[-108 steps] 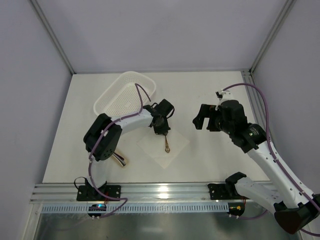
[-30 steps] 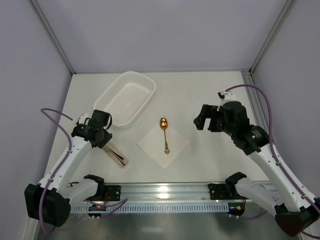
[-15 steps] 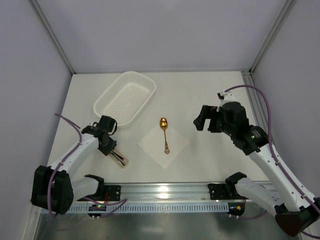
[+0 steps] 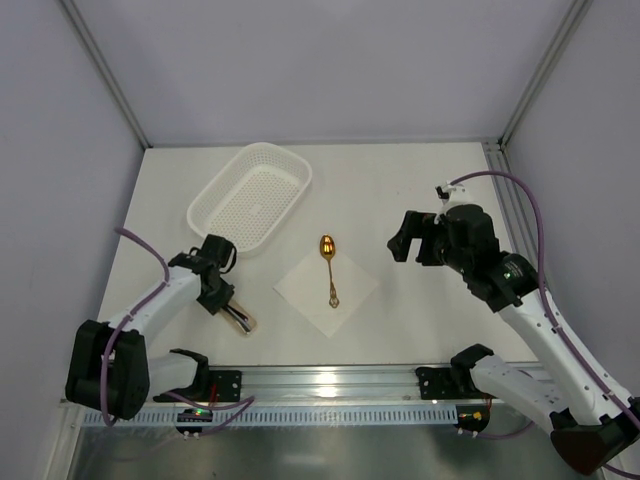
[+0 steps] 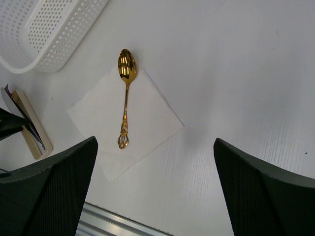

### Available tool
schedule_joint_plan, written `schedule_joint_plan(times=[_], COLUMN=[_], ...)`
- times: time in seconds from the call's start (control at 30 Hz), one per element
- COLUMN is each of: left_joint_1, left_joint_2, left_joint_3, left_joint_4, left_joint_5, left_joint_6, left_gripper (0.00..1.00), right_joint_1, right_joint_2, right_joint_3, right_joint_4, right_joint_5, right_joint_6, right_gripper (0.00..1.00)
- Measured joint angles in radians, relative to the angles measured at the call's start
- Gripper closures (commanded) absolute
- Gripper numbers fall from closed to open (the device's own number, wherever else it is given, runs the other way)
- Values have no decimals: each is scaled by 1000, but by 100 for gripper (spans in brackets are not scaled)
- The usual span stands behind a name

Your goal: Place the utensils on the paper napkin and roll it up

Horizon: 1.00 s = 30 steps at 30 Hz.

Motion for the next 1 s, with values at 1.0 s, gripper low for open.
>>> schedule_joint_plan(times=[1.0], left_joint_1=[2], left_joint_2=[16], left_joint_3=[-9], left_joint_4=[26], left_joint_5=[-10], left_joint_6=[1], left_gripper=[100], right_joint_1=[0], right_joint_2=[-17], right_joint_3=[-3], right_joint_4=[0], right_joint_5=[0], right_joint_6=[1], right_gripper=[0])
